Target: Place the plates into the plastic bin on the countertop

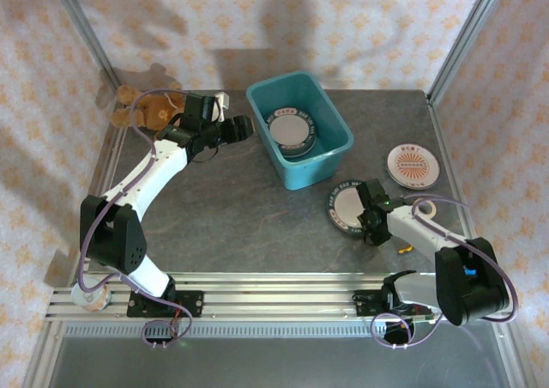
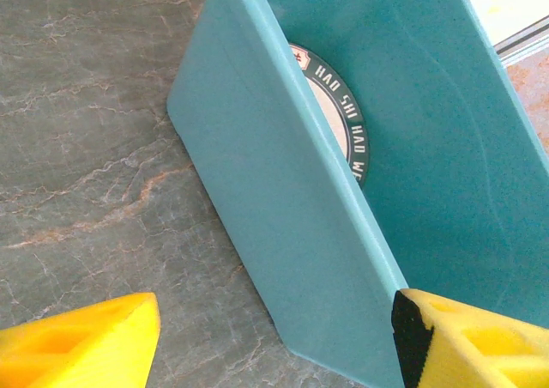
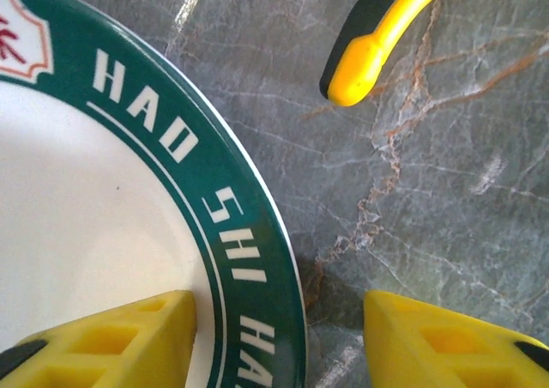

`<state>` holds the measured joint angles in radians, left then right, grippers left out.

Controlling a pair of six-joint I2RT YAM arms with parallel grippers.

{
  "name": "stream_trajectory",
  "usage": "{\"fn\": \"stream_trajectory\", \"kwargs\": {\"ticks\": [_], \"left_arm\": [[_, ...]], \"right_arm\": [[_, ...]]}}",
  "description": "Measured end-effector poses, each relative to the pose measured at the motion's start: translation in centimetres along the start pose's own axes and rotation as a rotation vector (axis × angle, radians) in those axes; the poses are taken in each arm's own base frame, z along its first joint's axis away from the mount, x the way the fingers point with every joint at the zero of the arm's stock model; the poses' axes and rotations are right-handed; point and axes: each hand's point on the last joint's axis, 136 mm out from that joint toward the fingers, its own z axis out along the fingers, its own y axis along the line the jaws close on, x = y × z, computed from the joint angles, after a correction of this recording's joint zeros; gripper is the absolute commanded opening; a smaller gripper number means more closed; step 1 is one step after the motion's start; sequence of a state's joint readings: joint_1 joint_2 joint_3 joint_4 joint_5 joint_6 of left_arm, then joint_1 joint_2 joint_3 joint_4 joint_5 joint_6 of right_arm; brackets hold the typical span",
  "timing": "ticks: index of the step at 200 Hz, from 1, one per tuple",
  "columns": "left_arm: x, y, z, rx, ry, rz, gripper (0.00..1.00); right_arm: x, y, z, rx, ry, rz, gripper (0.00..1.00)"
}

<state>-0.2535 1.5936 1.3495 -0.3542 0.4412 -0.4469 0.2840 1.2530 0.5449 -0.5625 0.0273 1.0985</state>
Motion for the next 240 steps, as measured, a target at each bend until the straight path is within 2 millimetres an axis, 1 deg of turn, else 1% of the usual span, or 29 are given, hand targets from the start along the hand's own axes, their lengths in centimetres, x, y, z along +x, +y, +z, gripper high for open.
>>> {"fn": "stream_trajectory", "kwargs": {"ticks": [31,66,86,110,138,150,171,209,240], "left_arm": [[0.0,0.0,0.0,-0.001,0.0,-0.001,0.73],[0.0,0.0,0.0,-0.001,0.0,-0.001,0.73],[0.0,0.0,0.0,-0.001,0.0,-0.001,0.73],[0.1,0.1,0.2,-0.003,0.004,-0.002,0.73],[0.3,0.4,0.6,-0.009,0.014,-0.006,0.73],[0.3,0.4,0.7,-0.009,0.015,-0.006,0.73],[0.3,0.4,0.7,-0.009,0.015,-0.007,0.73],[0.3,0.4,0.7,-0.008,0.012,-0.013,0.73],[0.2,0.4,0.7,-0.006,0.01,-0.02,0.73]], "right_arm": [[-0.1,-0.2,0.2,0.037,0.001,-0.005,0.37],[-0.3,0.2,0.0,0.04,-0.001,-0.006,0.32],[-0.4,0.4,0.0,0.028,-0.005,0.002,0.27],[-0.6,1.4,0.1,-0.013,-0.013,0.01,0.26],[-1.0,3.4,0.0,-0.094,-0.024,0.025,0.24],[-1.1,3.9,-0.1,-0.115,-0.028,0.028,0.25],[-1.2,4.4,-0.3,-0.139,-0.029,0.026,0.33],[-1.1,4.8,-0.4,-0.203,-0.037,0.03,0.44],[-0.7,4.4,0.1,-0.242,-0.034,0.047,0.45]]}}
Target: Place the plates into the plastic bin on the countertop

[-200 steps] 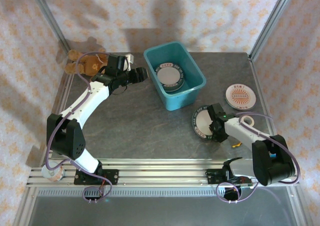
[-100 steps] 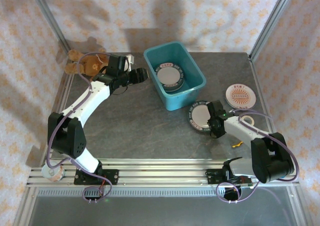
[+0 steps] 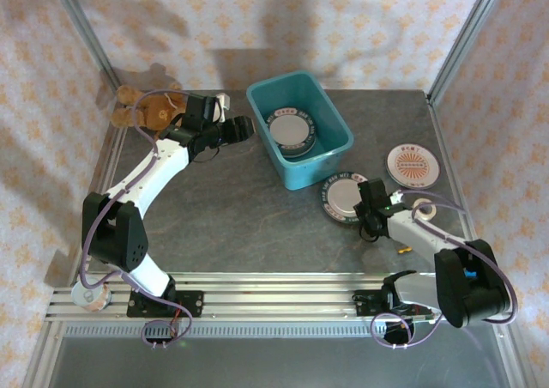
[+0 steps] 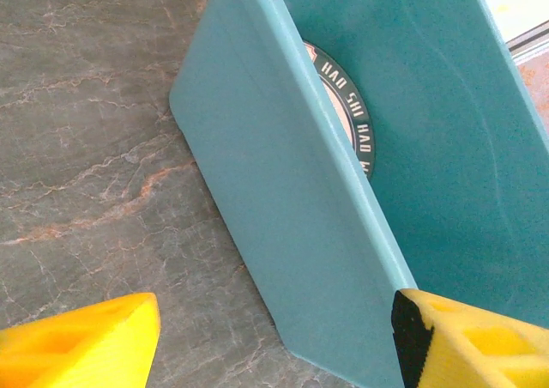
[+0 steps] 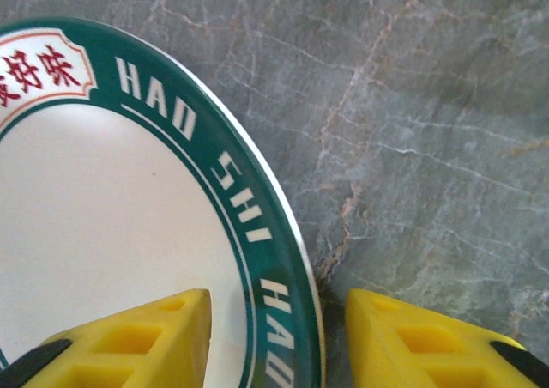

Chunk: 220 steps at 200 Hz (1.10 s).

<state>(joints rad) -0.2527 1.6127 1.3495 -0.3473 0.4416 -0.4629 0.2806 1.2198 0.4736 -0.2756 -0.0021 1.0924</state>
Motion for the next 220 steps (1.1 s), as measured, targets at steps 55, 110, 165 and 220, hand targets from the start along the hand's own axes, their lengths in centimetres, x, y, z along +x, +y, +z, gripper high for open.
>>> {"fn": "stream_trajectory", "kwargs": {"ticks": [55,110,165,220], "left_arm": [[0.0,0.0,0.0,0.0,0.0,-0.004,0.73],[0.0,0.0,0.0,0.0,0.0,-0.003,0.73],[0.0,0.0,0.0,0.0,0.0,-0.003,0.73],[0.0,0.0,0.0,0.001,0.0,-0.003,0.73]], "right_arm": [[0.0,0.0,0.2,-0.016,-0.006,0.004,0.38],[-0.1,-0.1,0.3,-0.019,-0.015,0.005,0.22],[-0.4,0.7,0.0,-0.086,-0.035,0.026,0.12],[-1.8,2.2,-2.7,-0.188,-0.088,0.056,0.02]]}}
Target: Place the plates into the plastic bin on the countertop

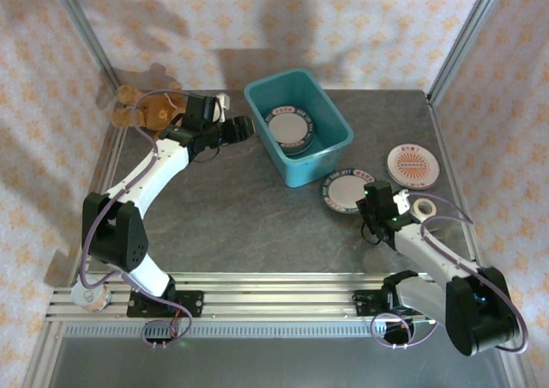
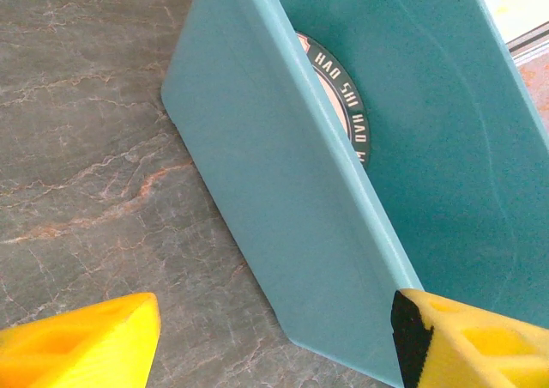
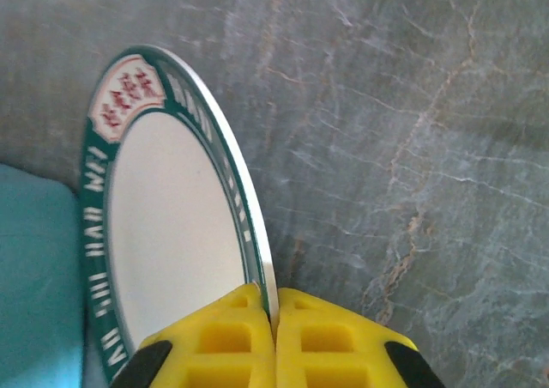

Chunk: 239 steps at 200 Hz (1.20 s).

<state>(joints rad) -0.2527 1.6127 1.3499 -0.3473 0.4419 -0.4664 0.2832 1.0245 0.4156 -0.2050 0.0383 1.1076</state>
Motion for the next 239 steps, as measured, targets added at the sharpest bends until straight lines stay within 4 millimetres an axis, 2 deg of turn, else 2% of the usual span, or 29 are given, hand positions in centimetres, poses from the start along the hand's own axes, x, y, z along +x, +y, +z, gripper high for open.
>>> {"fn": "stream_trajectory", "kwargs": {"ticks": [65,93,144,206,239], "left_arm": [[-0.1,0.0,0.0,0.002,-0.003,-0.003,0.73],[-0.2,-0.1,0.0,0.004,-0.006,-0.003,0.73],[-0.3,-0.1,0.4,0.005,-0.008,-0.002,0.73],[-0.9,-0.3,0.6,0.011,-0.018,0.002,0.73],[-1.1,-0.3,1.2,0.009,-0.015,0.001,0.73]], "right_arm": [[-1.5,-1.3,-2.9,0.009,-0.065,0.005,0.0],[-2.4,-0.8,-4.0,0.013,-0.093,-0.006,0.0],[-5.3,3.8,-7.4,-0.069,-0.173,-0.016,0.0],[-10.7,10.3,-13.7,-0.146,-0.354,-0.09,0.0],[-12.3,13.4,-14.8,-0.15,-0.405,-0.154,0.0]]}}
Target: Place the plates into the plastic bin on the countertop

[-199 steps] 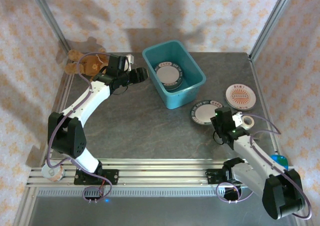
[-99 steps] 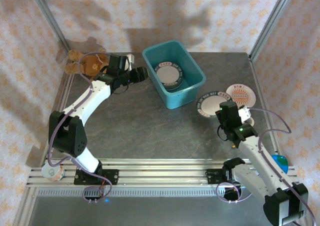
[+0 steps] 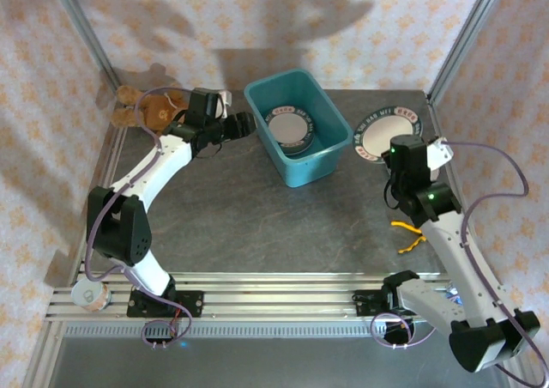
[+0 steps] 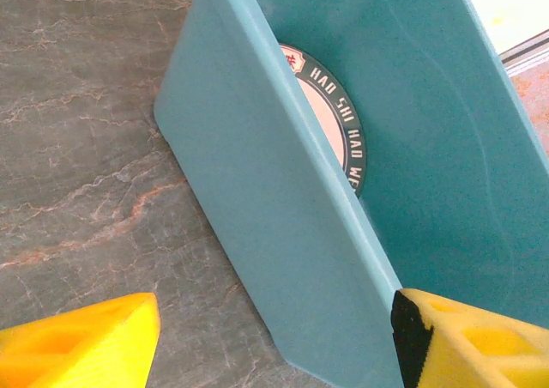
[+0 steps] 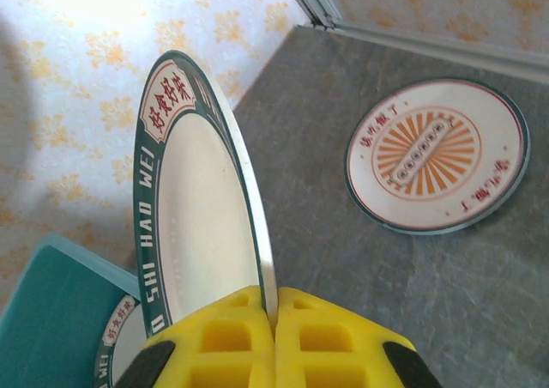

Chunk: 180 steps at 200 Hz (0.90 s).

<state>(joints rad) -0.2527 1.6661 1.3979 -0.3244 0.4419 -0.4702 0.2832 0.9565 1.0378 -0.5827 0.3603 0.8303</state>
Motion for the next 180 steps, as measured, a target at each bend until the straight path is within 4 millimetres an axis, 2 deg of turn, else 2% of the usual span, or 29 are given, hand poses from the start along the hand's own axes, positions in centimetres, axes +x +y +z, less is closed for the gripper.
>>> {"fn": "stream_trajectory", "kwargs": {"ticks": [19,36,50,70,90,140,180], "left_arm": [[-0.5,0.1,0.2,-0.001,-0.005,-0.002,0.73],[-1.1,0.2,0.2,-0.003,-0.016,-0.005,0.73],[-1.8,0.4,0.2,-0.005,-0.028,-0.009,0.73],[-2.7,0.5,0.5,-0.004,-0.039,-0.013,0.73],[-3.6,0.9,0.7,-0.006,-0.049,-0.019,0.73],[-5.0,2.2,0.9,-0.02,-0.055,-0.044,0.73],[-5.8,3.2,0.4,-0.038,-0.062,-0.062,0.73]], "right_arm": [[-0.9,2.0,0.4,-0.014,-0.01,-0.038,0.0],[-1.5,4.5,1.0,-0.052,-0.008,-0.055,0.0],[-1.4,6.8,1.8,-0.093,0.014,-0.055,0.0],[-0.3,10.0,3.7,-0.148,0.06,-0.051,0.0],[2.2,12.2,5.7,-0.174,0.12,-0.068,0.0],[10.6,16.2,9.0,-0.215,0.295,-0.122,0.0],[14.2,18.2,11.3,-0.211,0.359,-0.121,0.0]]}}
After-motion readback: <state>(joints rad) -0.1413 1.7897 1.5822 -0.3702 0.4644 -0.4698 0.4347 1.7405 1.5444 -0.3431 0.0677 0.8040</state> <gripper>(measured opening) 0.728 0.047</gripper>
